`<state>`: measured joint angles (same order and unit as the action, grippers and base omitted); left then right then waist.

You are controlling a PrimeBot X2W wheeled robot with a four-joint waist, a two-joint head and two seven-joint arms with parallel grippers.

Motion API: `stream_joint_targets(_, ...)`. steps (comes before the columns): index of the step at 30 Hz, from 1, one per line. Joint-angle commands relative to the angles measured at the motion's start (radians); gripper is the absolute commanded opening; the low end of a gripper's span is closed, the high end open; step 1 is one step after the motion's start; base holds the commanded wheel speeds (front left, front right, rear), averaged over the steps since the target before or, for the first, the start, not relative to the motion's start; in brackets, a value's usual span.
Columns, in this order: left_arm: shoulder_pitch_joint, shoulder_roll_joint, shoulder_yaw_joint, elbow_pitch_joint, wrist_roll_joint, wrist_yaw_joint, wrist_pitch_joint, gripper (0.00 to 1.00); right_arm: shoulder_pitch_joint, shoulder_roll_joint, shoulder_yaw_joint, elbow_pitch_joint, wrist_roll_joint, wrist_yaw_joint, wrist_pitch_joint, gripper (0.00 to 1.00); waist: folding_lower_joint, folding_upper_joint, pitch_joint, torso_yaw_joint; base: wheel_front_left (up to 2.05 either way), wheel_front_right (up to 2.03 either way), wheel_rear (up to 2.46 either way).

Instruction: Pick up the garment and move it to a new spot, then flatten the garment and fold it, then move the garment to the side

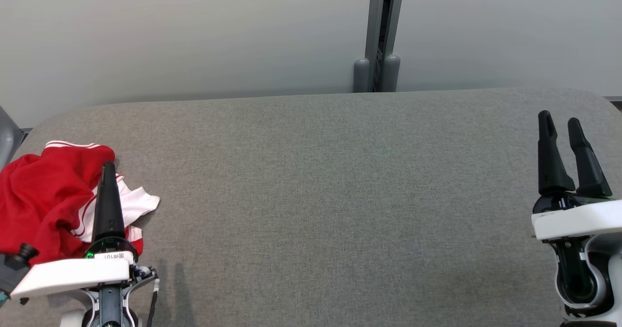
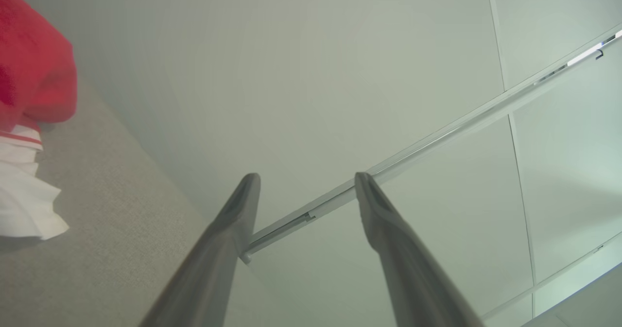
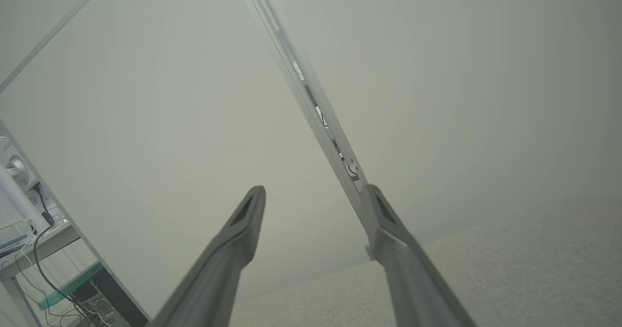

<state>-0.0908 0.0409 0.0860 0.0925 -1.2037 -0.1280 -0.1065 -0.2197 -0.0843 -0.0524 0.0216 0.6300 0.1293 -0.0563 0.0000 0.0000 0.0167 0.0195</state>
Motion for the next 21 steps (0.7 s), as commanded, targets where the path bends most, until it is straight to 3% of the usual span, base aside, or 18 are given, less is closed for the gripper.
stream_joint_targets(1, -0.014, 0.006, 0.01, -0.035, 0.043, -0.003, -0.007, 1.0, -0.024, -0.015, 0.011, -0.022, -0.043, 0.001, -0.014, 1.0, 0.0, 0.0, 0.001, 0.001, 0.0, 0.0, 0.0)
stream_joint_targets(13, 0.0, 0.007, -0.033, -0.129, 0.345, -0.002, -0.039, 1.0, 0.013, 0.015, 0.068, -0.027, -0.199, 0.001, -0.055, 1.0, 0.0, 0.0, 0.012, -0.005, 0.0, 0.0, 0.0)
stream_joint_targets(21, 0.018, 0.007, -0.107, -0.149, 0.571, 0.046, -0.056, 1.0, 0.031, 0.031, 0.077, 0.006, -0.252, 0.001, -0.076, 1.0, 0.0, 0.0, 0.018, -0.013, 0.0, 0.0, 0.0)
